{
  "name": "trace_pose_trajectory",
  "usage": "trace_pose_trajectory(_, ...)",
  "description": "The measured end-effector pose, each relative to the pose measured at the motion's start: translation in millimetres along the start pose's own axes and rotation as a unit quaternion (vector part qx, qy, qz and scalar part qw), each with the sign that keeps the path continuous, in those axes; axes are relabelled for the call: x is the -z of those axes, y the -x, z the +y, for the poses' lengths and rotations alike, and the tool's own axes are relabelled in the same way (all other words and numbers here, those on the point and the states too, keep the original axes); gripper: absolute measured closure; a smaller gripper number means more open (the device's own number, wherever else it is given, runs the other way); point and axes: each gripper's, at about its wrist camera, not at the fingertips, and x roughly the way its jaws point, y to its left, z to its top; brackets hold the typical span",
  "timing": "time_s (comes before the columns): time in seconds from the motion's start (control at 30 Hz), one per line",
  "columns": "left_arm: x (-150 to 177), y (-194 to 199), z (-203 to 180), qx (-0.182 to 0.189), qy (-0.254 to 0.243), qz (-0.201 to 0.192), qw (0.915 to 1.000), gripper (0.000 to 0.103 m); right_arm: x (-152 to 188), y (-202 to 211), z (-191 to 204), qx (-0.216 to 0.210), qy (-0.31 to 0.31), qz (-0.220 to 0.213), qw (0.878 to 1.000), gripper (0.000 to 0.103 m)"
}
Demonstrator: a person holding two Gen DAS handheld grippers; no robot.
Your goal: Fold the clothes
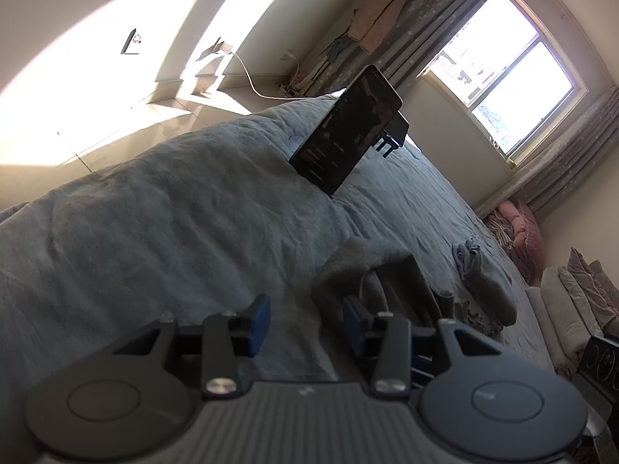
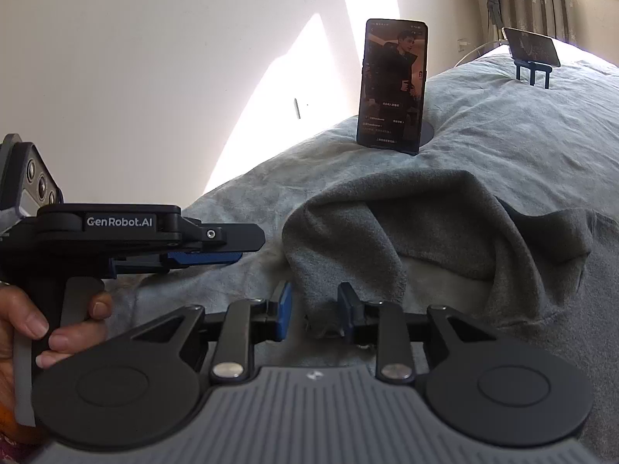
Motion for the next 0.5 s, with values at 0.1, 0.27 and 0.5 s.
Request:
trace_pose_trajectory(0.1, 0.6, 0.0, -0.9, -0.001, -0.002, -0.001, 1.0, 0.06, 2.0, -9.7, 3.9, 0.01, 0.014, 0.002, 1.0, 0.069)
trace_pose_trajectory(0.27, 1.9, 0.4, -0.9, 0.004, -0.002, -0.003, 1.0, 0.06, 2.7, -18.1, -4.6, 0.029, 0.001, -0.011, 1.0, 0.088)
trace_pose_trajectory(0.5, 3.5, -0.4, -0.7, 0.043, 0.011, 0.004, 0.999, 0.061, 8.3, -11.8, -94.0, -0.146, -0.334, -0.023, 0.931, 0.092)
